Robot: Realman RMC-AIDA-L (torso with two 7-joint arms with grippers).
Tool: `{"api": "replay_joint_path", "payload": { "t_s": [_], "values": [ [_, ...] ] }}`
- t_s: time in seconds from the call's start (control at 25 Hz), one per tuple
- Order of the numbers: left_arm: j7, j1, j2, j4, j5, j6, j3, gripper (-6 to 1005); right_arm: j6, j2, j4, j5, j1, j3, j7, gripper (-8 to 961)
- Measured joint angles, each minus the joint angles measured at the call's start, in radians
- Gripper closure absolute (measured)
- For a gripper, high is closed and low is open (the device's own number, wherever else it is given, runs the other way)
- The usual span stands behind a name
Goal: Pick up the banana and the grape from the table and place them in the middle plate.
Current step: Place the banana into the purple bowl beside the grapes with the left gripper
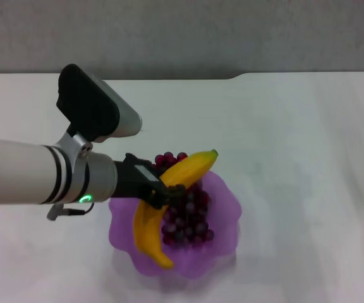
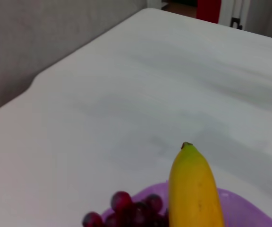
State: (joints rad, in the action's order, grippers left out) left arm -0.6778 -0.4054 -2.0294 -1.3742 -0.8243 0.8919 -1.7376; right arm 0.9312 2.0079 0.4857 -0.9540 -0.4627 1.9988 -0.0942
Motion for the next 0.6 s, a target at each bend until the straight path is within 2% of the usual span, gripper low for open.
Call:
{"api": "replay_joint_path", "payload": {
  "t_s": [0.24, 0.6],
  "values": [
    [-0.02, -0.067, 0.0, 0.097, -0.041, -0.05, 0.0, 526, 0.0, 0.0, -0.001, 0.002, -0.001, 0.0, 0.005, 85],
    [-0.04, -0.083, 0.0, 0.117, -0.054, -0.054, 0.004, 526, 0.0, 0.0, -0.001, 0.004, -0.003, 0.0, 0.006, 85]
  ]
}}
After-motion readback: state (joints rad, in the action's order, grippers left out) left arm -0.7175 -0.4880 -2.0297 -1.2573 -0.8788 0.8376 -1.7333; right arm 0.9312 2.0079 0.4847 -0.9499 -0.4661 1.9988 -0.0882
